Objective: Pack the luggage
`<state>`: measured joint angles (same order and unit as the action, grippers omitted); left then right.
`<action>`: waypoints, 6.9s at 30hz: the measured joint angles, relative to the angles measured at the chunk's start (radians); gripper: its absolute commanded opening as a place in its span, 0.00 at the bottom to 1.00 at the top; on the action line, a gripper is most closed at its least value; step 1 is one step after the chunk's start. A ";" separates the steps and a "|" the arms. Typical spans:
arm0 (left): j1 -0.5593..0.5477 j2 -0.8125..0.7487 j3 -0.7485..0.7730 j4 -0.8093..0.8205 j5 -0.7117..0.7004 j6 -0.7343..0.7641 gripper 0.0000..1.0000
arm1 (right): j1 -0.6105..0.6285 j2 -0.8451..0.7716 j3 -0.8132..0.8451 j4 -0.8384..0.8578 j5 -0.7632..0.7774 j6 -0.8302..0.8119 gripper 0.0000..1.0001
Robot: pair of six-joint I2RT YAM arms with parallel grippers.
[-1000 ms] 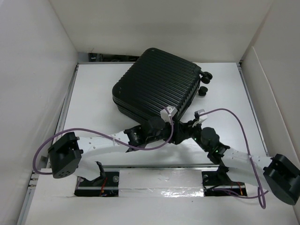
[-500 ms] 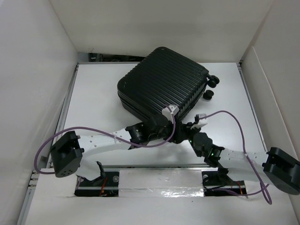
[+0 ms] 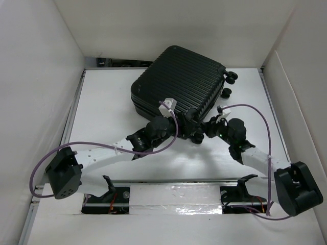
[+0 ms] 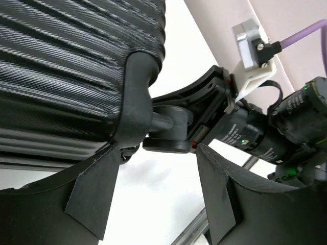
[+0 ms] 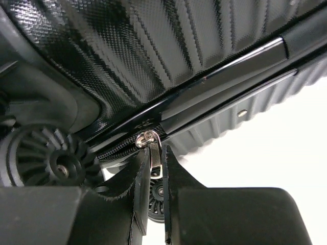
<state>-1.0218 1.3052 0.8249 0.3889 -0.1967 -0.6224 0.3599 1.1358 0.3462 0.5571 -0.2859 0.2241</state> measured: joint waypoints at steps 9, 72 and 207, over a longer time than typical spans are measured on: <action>-0.005 0.119 0.087 -0.004 0.081 0.017 0.67 | -0.014 0.138 -0.028 0.220 -0.103 0.064 0.00; 0.186 0.144 0.383 -0.323 0.171 0.021 0.80 | 0.699 0.444 -0.099 0.805 0.966 0.165 0.00; 0.739 -0.256 -0.572 0.258 0.282 -0.266 0.41 | -0.006 -0.114 -0.065 -0.042 0.087 -0.067 0.00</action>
<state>-0.2829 1.0489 0.2531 0.6472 0.0856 -0.8879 0.3534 1.0214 0.2813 0.5156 -0.1986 0.1570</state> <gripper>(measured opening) 0.404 0.019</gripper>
